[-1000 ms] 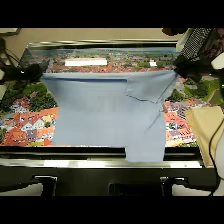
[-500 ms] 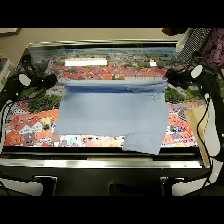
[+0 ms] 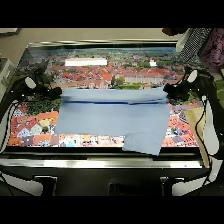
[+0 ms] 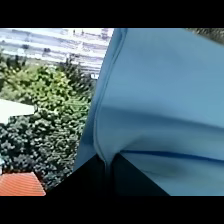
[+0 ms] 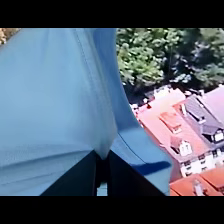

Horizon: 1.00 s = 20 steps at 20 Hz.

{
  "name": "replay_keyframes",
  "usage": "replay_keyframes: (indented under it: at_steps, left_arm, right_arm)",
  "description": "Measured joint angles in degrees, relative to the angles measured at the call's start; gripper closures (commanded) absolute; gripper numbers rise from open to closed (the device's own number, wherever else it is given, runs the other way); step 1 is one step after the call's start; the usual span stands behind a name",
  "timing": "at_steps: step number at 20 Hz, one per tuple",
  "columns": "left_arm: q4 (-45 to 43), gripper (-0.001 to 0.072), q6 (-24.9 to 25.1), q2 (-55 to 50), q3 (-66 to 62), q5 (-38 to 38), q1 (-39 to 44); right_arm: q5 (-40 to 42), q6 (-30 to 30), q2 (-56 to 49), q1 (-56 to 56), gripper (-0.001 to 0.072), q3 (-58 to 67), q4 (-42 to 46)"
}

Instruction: Fold the clothes and pants, and hang the long-sleeved shirts on hangers.

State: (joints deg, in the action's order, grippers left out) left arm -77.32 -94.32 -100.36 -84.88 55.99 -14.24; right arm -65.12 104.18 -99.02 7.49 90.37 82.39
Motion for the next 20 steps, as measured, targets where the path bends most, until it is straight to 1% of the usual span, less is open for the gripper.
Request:
replay_keyframes:
  at_steps: [2,3,4,5,6,7,9,10,13,16,18,20]
  left_arm:
    - [0.0,0.0687,0.1,-1.0,0.0,2.4,0.0]
    - [0.0,0.0674,0.1,-1.3,0.0,3.3,0.0]
    - [0.0,0.0558,0.1,-1.5,0.0,3.9,0.0]
    - [-0.2,0.0383,0.1,-1.7,0.0,4.3,0.0]
    - [-0.5,0.0282,0.1,-1.8,0.0,4.7,0.0]
    - [-0.5,0.027,0.0,-1.8,0.0,5.4,0.0]
    - [-0.1,0.027,0.1,-1.4,-0.1,6.8,-0.2]
    - [0.0,0.027,0.1,-0.7,-0.1,7.5,-0.7]
    - [-0.7,0.027,0.2,2.5,-0.1,10.8,-3.3]
    - [-1.4,0.027,2.6,7.8,1.7,15.3,-7.1]
    - [-1.0,0.027,3.7,12.5,5.4,17.2,-10.2]
    - [0.7,0.0271,4.3,17.4,10.8,17.6,-13.4]
  right_arm:
    - [-0.6,0.0,-0.5,0.0,0.0681,-0.9,0.2]
    - [-1.1,0.0,-0.9,0.0,0.0678,-1.2,0.3]
    - [-1.6,0.0,-1.3,0.0,0.0631,-1.5,0.3]
    - [-2.2,0.0,-1.7,0.0,0.0527,-1.6,0.3]
    - [-2.9,0.0,-2.1,0.0,0.0409,-1.8,0.3]
    - [-3.7,-0.2,-2.3,0.1,0.0335,-1.9,0.5]
    - [-5.4,-2.4,-2.1,0.1,0.0318,-2.0,-0.2]
    - [-6.8,-4.2,-1.6,0.2,0.0288,-2.0,-0.3]
    - [-9.5,-9.2,1.9,2.6,0.0285,-2.1,-1.0]
    - [-11.1,-14.4,7.6,8.5,0.0286,-5.0,-5.6]
    - [-12.0,-17.6,12.3,12.9,0.0285,-11.5,-9.9]
    - [-12.5,-20.1,17.4,15.9,0.0285,-20.7,-13.6]
